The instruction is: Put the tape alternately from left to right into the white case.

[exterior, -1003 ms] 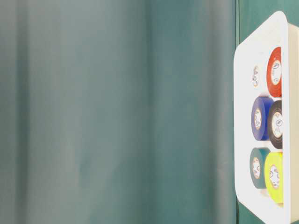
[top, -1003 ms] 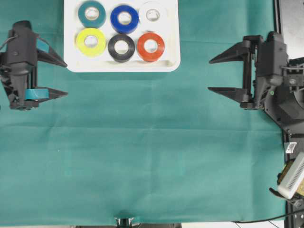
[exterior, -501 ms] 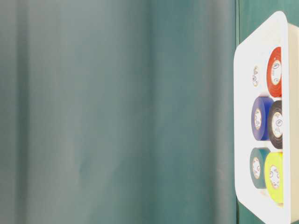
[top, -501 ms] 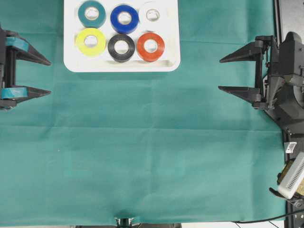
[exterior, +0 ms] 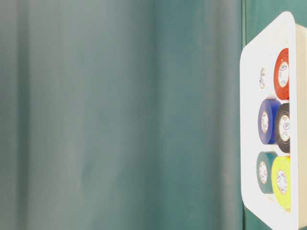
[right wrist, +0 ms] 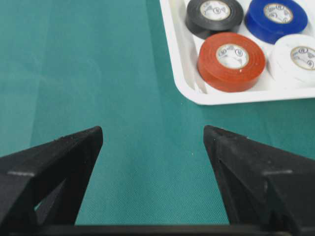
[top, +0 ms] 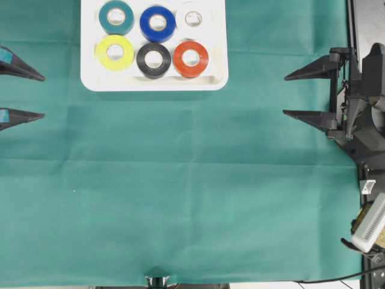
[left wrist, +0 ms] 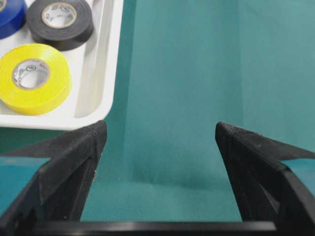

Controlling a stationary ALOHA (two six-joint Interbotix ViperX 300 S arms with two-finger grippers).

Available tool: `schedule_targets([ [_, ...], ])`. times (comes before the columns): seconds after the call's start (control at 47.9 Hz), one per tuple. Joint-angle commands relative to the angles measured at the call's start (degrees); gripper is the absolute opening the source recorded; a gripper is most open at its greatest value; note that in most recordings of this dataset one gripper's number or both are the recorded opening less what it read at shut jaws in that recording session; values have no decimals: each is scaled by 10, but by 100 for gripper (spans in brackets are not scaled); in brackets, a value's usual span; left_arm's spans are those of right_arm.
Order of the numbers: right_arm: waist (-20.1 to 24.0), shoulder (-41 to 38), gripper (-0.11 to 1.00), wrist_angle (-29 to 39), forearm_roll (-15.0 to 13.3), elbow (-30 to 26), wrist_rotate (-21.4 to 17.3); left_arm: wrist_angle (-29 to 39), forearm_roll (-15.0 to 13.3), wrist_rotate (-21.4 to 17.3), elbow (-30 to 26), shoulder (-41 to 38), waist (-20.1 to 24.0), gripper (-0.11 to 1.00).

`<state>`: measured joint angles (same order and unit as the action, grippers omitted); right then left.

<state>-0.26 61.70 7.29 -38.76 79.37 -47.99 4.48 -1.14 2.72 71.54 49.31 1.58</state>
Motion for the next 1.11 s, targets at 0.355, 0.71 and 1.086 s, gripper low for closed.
schedule_targets([
  [0.355,0,12,86,-2,1,3,-1,-4,-2,-3,37,74,-1,95],
  [0.71,0,12,86,-3,1,3,-1,-4,-2,-3,53,104,-1,95],
  [1.086,0,12,86,-3,1,2,-1,-4,-2,-3,54,104,-1,95],
])
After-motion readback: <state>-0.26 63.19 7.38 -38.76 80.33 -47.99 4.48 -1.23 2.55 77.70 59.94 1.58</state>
